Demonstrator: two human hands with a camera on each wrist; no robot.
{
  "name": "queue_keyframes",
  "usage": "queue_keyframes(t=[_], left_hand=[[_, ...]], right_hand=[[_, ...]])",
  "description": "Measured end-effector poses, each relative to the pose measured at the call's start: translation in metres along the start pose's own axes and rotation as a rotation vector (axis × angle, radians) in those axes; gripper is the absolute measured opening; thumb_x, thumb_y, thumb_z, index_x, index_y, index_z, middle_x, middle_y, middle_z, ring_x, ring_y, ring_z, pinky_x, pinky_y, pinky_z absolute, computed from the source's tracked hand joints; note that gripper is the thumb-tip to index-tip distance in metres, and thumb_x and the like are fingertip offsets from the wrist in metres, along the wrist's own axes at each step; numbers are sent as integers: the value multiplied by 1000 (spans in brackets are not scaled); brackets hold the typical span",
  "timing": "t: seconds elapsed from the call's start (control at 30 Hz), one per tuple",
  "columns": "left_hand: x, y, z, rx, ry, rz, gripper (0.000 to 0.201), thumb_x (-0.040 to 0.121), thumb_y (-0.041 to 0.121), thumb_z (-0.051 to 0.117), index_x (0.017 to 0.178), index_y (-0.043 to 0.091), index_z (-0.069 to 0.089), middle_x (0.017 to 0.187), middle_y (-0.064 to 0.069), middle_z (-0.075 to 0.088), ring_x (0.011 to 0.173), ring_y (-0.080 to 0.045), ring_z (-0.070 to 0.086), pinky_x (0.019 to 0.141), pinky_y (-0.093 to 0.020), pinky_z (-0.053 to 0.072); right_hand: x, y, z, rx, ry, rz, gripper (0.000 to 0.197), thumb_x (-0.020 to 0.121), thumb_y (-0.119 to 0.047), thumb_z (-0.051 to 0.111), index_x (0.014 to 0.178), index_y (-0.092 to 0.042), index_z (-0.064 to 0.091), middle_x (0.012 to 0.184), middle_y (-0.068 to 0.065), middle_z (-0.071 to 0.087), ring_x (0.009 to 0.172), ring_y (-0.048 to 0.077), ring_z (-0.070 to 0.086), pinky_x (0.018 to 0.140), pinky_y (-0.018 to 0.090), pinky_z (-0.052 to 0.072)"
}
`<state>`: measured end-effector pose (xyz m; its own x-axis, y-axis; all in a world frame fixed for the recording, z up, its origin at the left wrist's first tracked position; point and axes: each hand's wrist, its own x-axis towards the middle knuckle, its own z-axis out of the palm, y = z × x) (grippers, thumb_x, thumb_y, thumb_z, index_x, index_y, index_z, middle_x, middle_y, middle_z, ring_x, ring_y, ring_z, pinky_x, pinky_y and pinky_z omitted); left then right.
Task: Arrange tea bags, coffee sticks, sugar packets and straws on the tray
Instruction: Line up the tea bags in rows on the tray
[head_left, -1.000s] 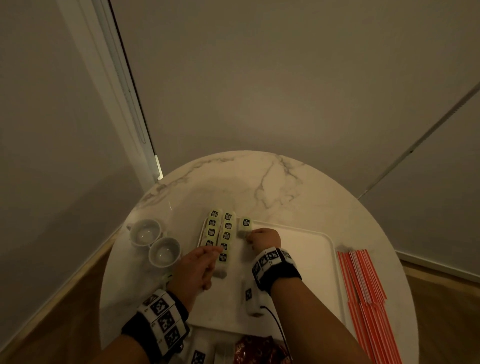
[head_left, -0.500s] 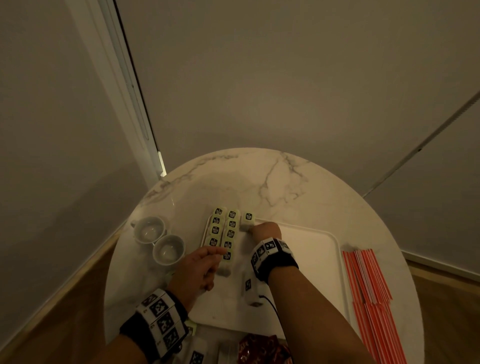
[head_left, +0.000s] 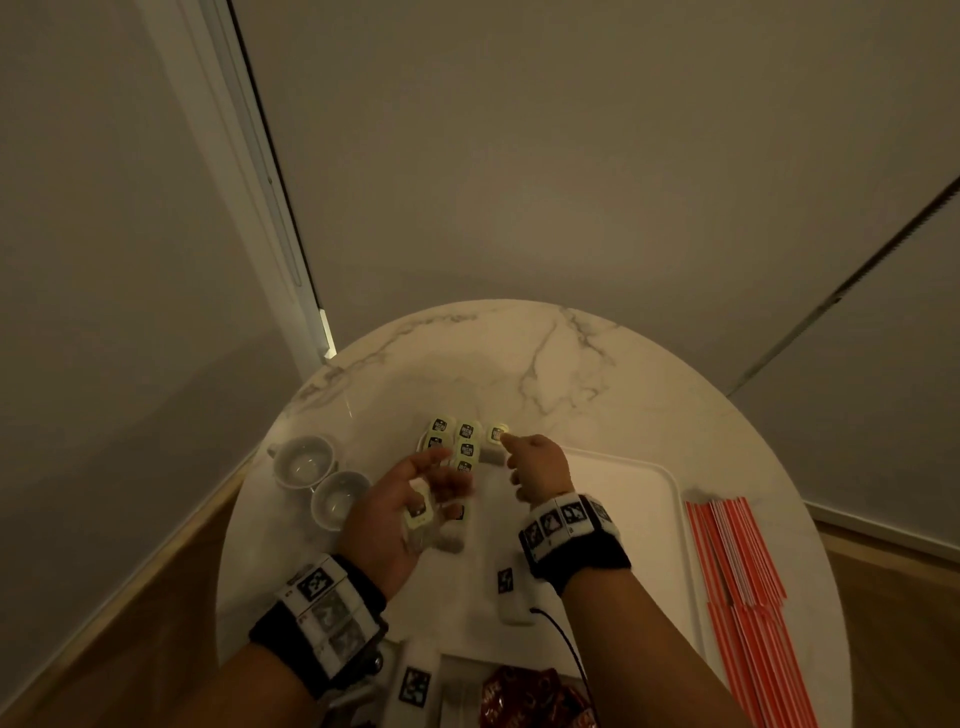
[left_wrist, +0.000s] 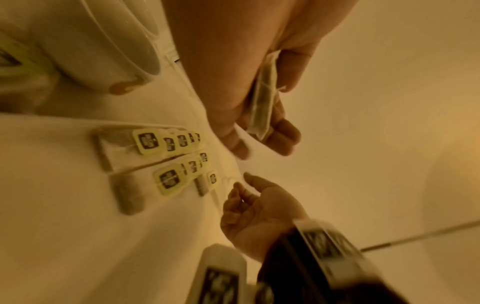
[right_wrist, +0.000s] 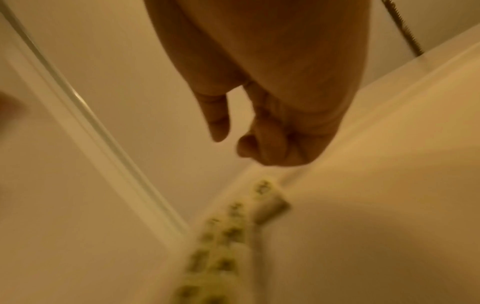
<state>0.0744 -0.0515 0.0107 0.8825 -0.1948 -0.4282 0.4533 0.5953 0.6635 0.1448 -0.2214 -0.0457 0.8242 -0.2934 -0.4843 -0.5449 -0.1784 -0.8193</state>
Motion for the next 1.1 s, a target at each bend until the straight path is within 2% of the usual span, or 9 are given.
queue_keyframes(t=[0.1,0.17,0.23,0.37,0.5,0.6,0.77,0.93,1.1], left_hand=[[4,8,7,-141,-80,34,49,87,-1,25,126,7,53,123,-15,63,115,-34,59,100,-50,43],[2,12,13,-153,-157,35,54,85,0,24,132,9,48,132,-10,59,121,-33,55,102,-48,44],[0,15,19,-130,-217,39,56,82,2,26,133,10,47,133,-8,58,122,-32,55,102,-46,44],[-5,11,23,-77,-230,90,52,81,6,34,131,10,49,129,-10,61,118,-29,58,100,-46,47],[-11,8,15,253,-11,221,32,79,21,54,107,11,63,103,-13,69,94,-30,63,74,-38,52],[-17,10,11,438,74,310,17,80,27,64,88,13,70,94,-18,70,93,-44,61,81,-53,50],[-27,15,16,509,83,351,13,87,13,63,92,6,72,91,-24,70,82,-36,61,83,-57,50],[-39,14,25,513,2,276,18,85,14,65,100,7,68,88,-25,66,72,-26,59,62,-33,52],[-47,5,25,512,-6,205,12,82,1,65,94,1,65,77,-17,64,63,-23,58,62,-34,54]], right_hand=[[-59,-19,-3,179,-330,-125,18,92,-24,59,86,-8,63,69,2,57,55,13,48,47,25,32],[-87,-25,-6,162,-532,-209,13,91,-22,62,85,-10,65,70,1,62,57,13,52,47,25,35],[-102,-23,-8,126,-619,-262,9,86,-20,67,89,-11,66,75,4,64,62,17,54,49,25,39],[-111,-18,-12,191,-587,-303,17,80,-11,68,93,-1,64,75,16,59,58,21,52,49,27,43],[-112,-20,-21,193,-485,-370,15,85,-11,70,90,3,65,72,20,57,52,16,51,52,26,44],[-114,-18,-26,221,-438,-381,20,87,-7,67,96,11,64,73,19,59,55,16,52,53,28,45],[-122,-15,-29,204,-388,-392,16,89,-6,62,98,7,66,74,14,62,58,17,53,53,27,44],[-132,-14,-33,225,-330,-407,17,92,-14,62,93,3,65,71,8,63,59,18,53,52,28,44],[-139,-12,-41,326,-257,-370,9,92,-9,60,90,0,61,80,10,65,60,17,55,50,30,47]])
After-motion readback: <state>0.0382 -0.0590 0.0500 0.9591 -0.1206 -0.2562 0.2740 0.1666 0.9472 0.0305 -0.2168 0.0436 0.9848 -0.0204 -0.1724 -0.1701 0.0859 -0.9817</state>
